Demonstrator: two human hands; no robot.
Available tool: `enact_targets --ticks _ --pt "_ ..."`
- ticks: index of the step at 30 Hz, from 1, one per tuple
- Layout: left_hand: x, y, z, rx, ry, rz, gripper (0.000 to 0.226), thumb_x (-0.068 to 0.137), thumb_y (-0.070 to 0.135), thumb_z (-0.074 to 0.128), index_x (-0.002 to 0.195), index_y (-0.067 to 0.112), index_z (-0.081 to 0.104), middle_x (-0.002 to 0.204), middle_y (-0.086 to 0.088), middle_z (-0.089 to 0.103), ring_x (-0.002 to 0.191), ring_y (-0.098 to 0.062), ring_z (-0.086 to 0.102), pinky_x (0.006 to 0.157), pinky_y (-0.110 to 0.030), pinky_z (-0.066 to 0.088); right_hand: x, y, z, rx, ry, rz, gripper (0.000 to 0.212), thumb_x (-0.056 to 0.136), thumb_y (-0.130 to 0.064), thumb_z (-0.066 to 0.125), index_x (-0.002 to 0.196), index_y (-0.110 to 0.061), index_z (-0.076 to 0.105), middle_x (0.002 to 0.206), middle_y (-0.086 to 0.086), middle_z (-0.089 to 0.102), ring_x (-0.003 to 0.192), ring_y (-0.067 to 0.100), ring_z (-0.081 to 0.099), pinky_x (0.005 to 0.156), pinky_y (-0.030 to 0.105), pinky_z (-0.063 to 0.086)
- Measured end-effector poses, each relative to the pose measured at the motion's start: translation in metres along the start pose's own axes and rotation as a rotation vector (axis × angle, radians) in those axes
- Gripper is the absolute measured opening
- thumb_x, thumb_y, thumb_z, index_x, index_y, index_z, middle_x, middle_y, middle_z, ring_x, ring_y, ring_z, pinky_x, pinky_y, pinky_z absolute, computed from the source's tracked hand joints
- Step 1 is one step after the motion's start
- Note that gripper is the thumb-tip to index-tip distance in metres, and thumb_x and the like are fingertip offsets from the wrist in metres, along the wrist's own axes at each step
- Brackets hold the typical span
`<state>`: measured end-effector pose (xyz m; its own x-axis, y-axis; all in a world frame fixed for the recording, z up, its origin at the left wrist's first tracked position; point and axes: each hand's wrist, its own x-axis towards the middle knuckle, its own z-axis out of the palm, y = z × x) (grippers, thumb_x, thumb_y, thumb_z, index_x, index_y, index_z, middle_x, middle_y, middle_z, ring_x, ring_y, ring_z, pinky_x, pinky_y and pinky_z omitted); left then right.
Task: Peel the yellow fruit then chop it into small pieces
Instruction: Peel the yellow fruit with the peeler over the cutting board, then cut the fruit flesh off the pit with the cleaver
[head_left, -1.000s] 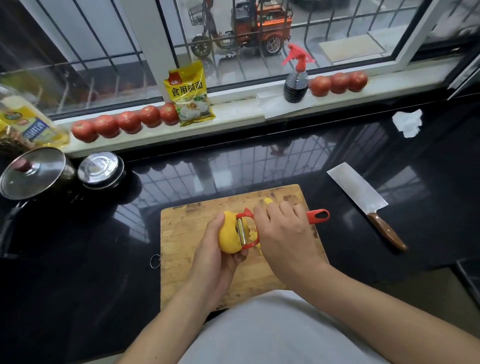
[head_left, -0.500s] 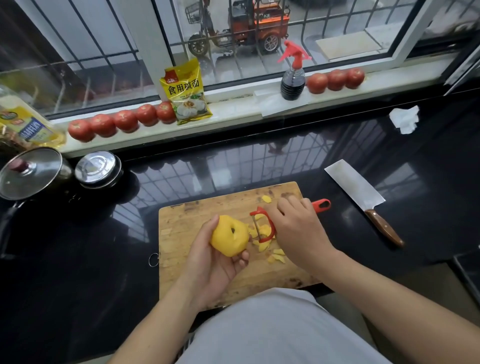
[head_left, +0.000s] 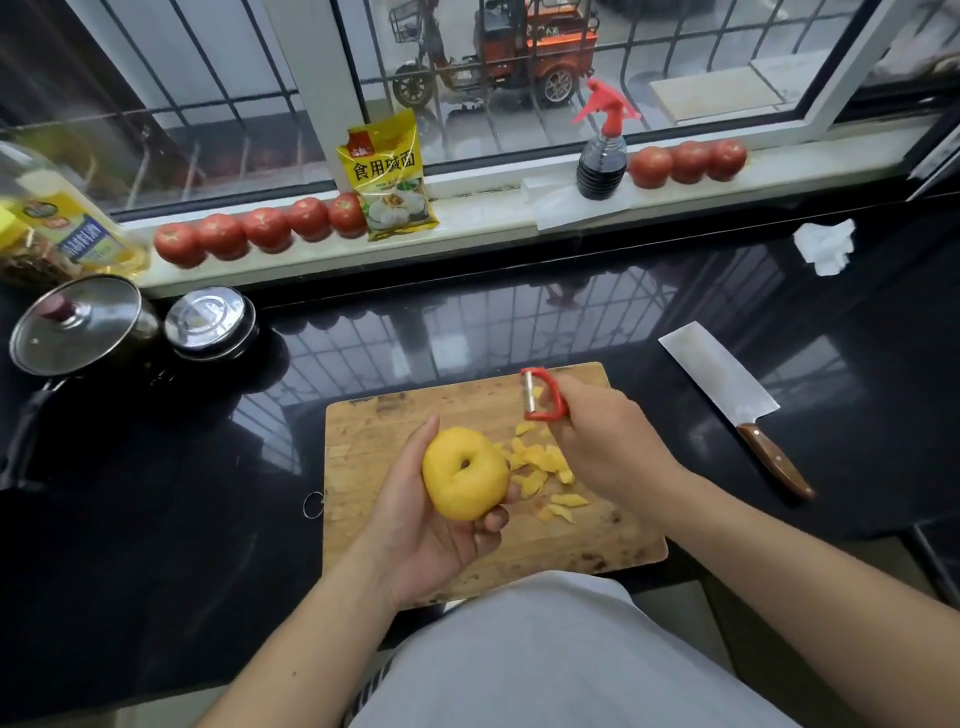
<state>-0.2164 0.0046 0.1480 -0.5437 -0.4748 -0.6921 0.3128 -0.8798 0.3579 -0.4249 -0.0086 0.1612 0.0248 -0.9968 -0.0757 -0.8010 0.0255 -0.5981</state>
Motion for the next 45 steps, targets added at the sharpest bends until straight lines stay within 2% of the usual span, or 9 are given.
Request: enact_targets --ticks 4,8,12,15,19,22,28,35,45 --pt "0.000 -0.004 -0.012 -0.043 0.006 -0.019 0.077 0.087 0.075 0.050 0.100 0.002 0.071 0.089 -0.020 0.063 0.053 -0.024 0.052 0.052 -0.030 0.036 -0.012 0.019 0.026 0.004 0.191 0.014 0.021 0.109 -0.033 0.039 0.094 -0.025 0.052 0.077 -0.007 0.061 0.068 0.016 0.059 0.059 0.033 0.044" --pt "0.001 -0.008 -0.020 -0.086 0.067 -0.008 0.072 0.090 0.070 0.050 0.101 0.002 0.072 0.098 -0.022 0.066 0.056 -0.025 0.053 0.051 -0.027 0.036 -0.029 0.052 0.062 -0.480 -0.333 0.227 0.011 0.102 -0.014 0.044 0.109 -0.021 0.047 0.096 0.001 0.064 0.079 0.023 0.062 0.068 0.038 0.052" --pt "0.002 -0.011 -0.032 -0.108 0.186 -0.007 0.056 0.087 0.056 0.061 0.114 0.008 0.061 0.096 -0.019 0.065 0.066 -0.032 0.057 0.050 -0.028 0.044 -0.037 0.064 0.067 -0.205 -0.207 0.365 0.005 0.105 -0.030 0.046 0.101 -0.028 0.046 0.092 -0.006 0.058 0.079 0.016 0.056 0.067 0.037 0.049" --pt "0.005 -0.019 -0.039 -0.114 0.286 -0.028 0.044 0.095 0.045 0.059 0.116 0.007 0.059 0.096 -0.022 0.065 0.076 -0.040 0.065 0.054 -0.034 0.055 -0.040 0.077 0.073 -0.033 -0.203 0.412 0.010 0.100 -0.020 0.054 0.109 -0.025 0.052 0.103 -0.005 0.054 0.092 0.018 0.056 0.078 0.036 0.050" --pt "0.010 -0.029 -0.048 -0.198 0.345 0.007 0.041 0.097 0.036 0.060 0.124 0.004 0.057 0.112 -0.029 0.067 0.099 -0.050 0.067 0.081 -0.054 0.060 -0.053 0.093 0.078 0.066 -0.071 0.480 0.003 0.101 -0.027 0.058 0.103 -0.024 0.060 0.102 -0.003 0.051 0.085 0.013 0.054 0.078 0.034 0.049" --pt "0.009 -0.034 -0.053 -0.190 0.376 0.060 0.048 0.091 0.035 0.072 0.127 0.007 0.058 0.123 -0.028 0.069 0.101 -0.042 0.068 0.096 -0.052 0.054 -0.066 0.109 0.082 0.041 0.038 0.538 0.011 0.100 -0.034 0.061 0.099 -0.024 0.058 0.096 -0.006 0.045 0.078 0.011 0.054 0.074 0.036 0.051" --pt "0.022 -0.046 -0.054 -0.056 0.488 0.120 0.042 0.092 0.006 0.073 0.129 0.000 0.056 0.120 -0.020 0.069 0.104 -0.035 0.070 0.092 -0.053 0.061 -0.054 0.126 0.081 -0.108 0.082 0.550 0.024 0.097 -0.039 0.065 0.101 -0.018 0.053 0.098 -0.002 0.049 0.087 0.023 0.059 0.074 0.040 0.051" --pt "0.041 -0.042 -0.051 0.308 0.608 0.155 0.023 0.092 0.016 0.077 0.109 0.006 0.067 0.087 -0.010 0.077 0.081 -0.025 0.070 0.068 -0.033 0.054 -0.034 0.139 0.085 -0.100 0.047 0.552 0.045 0.093 -0.040 0.070 0.124 -0.015 0.049 0.119 0.005 0.055 0.110 0.025 0.057 0.088 0.038 0.051" --pt "0.060 -0.041 -0.057 0.229 0.596 0.138 0.026 0.095 0.012 0.073 0.118 0.003 0.066 0.115 -0.013 0.070 0.110 -0.028 0.064 0.103 -0.045 0.052 -0.043 0.148 0.088 -0.007 0.059 0.471 0.041 0.097 -0.032 0.064 0.134 -0.021 0.049 0.111 -0.005 0.053 0.101 0.014 0.055 0.086 0.032 0.053"
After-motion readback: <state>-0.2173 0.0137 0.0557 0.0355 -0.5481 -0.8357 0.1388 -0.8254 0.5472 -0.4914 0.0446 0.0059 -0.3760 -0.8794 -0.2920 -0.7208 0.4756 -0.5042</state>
